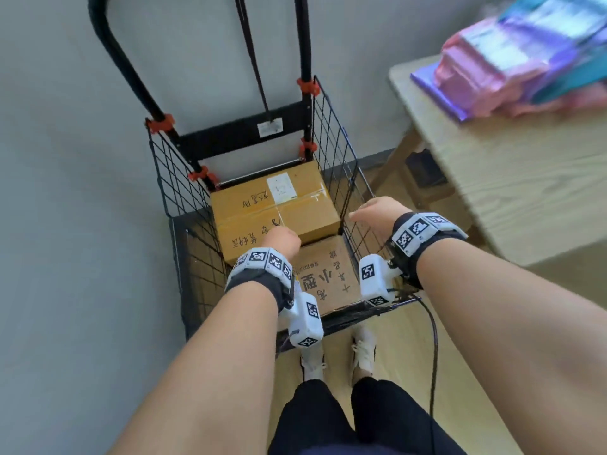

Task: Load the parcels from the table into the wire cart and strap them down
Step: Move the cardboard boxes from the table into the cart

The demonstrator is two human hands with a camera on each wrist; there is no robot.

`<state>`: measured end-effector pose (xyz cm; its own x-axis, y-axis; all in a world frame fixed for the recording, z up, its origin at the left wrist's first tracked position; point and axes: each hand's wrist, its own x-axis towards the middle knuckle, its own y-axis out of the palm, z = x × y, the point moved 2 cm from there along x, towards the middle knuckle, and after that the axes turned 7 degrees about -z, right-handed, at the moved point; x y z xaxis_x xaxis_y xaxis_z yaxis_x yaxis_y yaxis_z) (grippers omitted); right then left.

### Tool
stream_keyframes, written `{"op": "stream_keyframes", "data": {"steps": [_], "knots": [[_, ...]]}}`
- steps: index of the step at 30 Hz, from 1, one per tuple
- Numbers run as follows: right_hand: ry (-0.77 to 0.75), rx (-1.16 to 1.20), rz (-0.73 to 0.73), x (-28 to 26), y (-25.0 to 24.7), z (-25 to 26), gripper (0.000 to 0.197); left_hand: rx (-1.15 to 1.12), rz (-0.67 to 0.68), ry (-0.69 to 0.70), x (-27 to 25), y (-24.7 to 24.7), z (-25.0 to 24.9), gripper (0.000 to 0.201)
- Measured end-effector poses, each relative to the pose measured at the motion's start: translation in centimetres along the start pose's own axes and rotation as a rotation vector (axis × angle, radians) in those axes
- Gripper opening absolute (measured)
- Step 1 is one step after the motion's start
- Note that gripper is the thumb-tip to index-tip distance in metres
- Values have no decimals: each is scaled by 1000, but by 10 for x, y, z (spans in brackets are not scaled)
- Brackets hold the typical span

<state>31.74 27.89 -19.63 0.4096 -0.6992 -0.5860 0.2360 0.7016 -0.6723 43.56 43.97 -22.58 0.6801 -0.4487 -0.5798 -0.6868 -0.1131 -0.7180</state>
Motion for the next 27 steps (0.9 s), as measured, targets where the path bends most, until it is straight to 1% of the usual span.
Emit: {"op": "stream_keyframes", "data": {"steps": [3, 5, 7, 10, 13, 15, 18, 20, 21, 24, 27], "knots": [[-18, 64, -54, -24, -38, -16, 48, 37, -2, 107, -19, 0, -37, 33], [-19, 98, -90, -37, -61, -31, 48, 40, -7, 151, -33, 1, -65, 32], [-19, 158, -137, -47, -86, -51, 45, 42, -4, 233, -50, 4, -98, 29], [10, 290, -220, -64, -127, -92, 36, 53, -3, 352, -77, 16, -152, 26], [45, 369, -281, -71, -174, -143, 23, 89, -26, 420, -101, 36, -211, 27], [58, 387, -308, -73, -206, -181, 22, 93, -34, 448, -115, 56, -250, 25], [84, 398, -351, -75, -253, -241, 24, 126, -20, 488, -141, 95, -313, 12], [91, 391, -370, -77, -284, -284, 26, 119, -13, 500, -159, 126, -355, 10], [93, 379, -371, -77, -299, -304, 25, 109, -6, 509, -167, 142, -374, 12], [105, 373, -394, -84, -342, -362, 29, 71, -31, 526, -191, 189, -424, 34], [124, 365, -446, -91, -379, -409, 32, 38, -18, 556, -211, 225, -463, 37]]}}
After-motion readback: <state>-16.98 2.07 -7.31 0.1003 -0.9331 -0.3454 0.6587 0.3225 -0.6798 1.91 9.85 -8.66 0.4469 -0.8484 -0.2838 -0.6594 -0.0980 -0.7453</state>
